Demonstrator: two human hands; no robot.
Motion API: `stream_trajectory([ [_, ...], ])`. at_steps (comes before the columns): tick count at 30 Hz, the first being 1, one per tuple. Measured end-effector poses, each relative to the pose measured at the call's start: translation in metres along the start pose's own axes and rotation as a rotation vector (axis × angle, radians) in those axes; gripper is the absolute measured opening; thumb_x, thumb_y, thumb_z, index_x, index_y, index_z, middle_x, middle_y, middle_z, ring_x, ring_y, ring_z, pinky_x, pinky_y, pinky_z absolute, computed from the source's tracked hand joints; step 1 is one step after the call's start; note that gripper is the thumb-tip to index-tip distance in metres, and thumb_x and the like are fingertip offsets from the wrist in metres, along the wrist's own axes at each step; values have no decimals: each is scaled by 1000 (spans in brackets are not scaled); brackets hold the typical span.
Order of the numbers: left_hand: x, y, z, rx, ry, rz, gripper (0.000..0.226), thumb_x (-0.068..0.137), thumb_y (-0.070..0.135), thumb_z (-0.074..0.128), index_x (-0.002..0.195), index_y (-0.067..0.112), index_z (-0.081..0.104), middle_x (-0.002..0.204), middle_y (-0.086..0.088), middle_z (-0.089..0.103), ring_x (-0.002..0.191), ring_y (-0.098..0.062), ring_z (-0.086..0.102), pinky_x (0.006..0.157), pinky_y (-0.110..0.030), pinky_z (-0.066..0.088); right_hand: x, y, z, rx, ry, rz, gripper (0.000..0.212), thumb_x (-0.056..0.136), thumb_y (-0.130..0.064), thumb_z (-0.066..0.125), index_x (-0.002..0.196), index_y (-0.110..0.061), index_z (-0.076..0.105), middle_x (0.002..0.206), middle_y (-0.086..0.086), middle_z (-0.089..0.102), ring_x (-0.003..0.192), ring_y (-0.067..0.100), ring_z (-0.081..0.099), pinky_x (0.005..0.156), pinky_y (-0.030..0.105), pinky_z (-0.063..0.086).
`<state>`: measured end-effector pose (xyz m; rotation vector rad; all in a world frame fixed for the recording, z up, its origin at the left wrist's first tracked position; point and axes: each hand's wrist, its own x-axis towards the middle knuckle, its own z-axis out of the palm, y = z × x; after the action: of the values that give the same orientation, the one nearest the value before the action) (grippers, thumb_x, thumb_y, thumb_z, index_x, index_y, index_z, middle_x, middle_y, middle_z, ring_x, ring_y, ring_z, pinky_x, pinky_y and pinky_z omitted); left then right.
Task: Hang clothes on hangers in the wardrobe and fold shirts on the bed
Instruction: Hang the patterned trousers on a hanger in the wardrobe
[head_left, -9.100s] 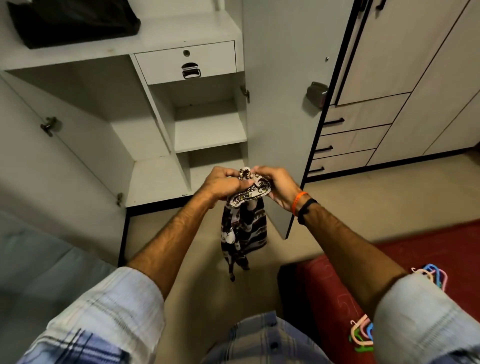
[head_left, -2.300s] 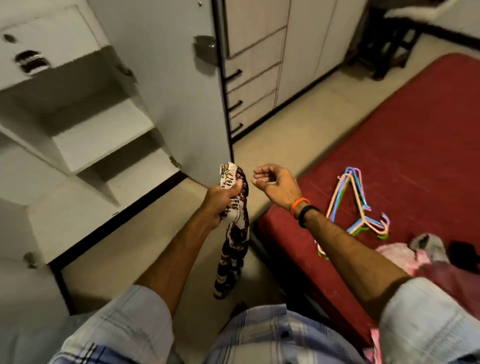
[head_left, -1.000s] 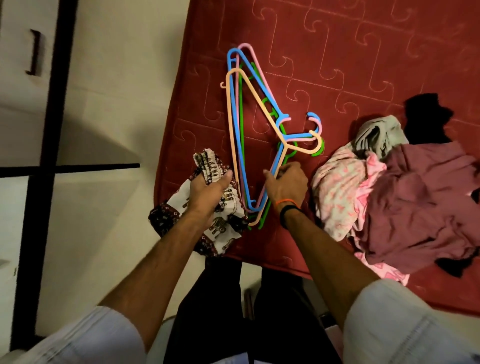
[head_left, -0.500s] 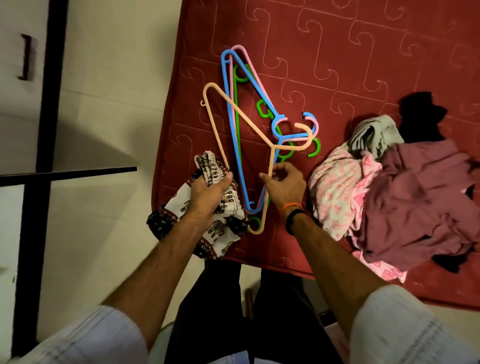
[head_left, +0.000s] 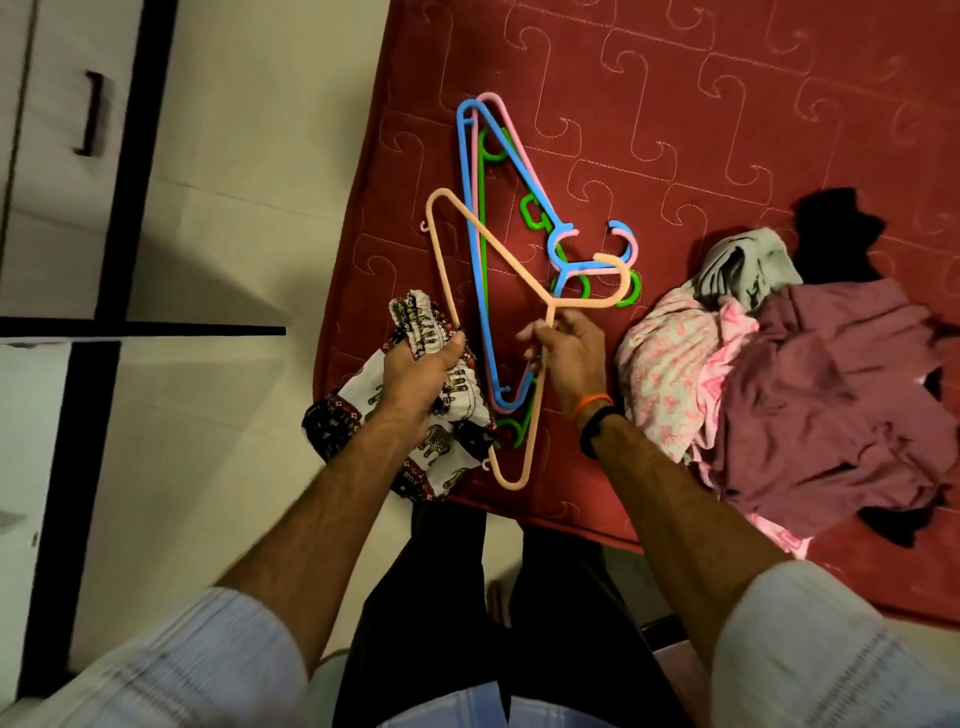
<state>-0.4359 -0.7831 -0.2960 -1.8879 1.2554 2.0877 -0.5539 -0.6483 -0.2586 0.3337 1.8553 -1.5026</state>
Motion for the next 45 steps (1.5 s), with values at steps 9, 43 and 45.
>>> stream_trajectory([
  [9,-64,17,-14,-71,75,48,105,42,60,91,129,11,58,124,-10,67,112,-32,65,95,-55,52,-22,-23,9,-178,-50,-87,46,103,-37,46,72,-12,68,45,-7,53,37,6,41,41,20,33],
  [43,-401,3,-353,-932,537,527,26,89,10,70,114,3,66,96,-12,72,81,-27,70,89,-48,56,-438,-97,275,-655,-957,-841,48,100,-30,50,57,-14,65,37,-13,50,39,1,47,60,26,39],
  [45,-419,4,-369,-943,540,560,30,89,11,70,116,1,65,96,-14,72,83,-28,69,90,-52,56,-462,-100,286,-671,-957,-883,50,100,-31,50,54,-17,63,36,-11,49,37,0,47,56,24,38],
])
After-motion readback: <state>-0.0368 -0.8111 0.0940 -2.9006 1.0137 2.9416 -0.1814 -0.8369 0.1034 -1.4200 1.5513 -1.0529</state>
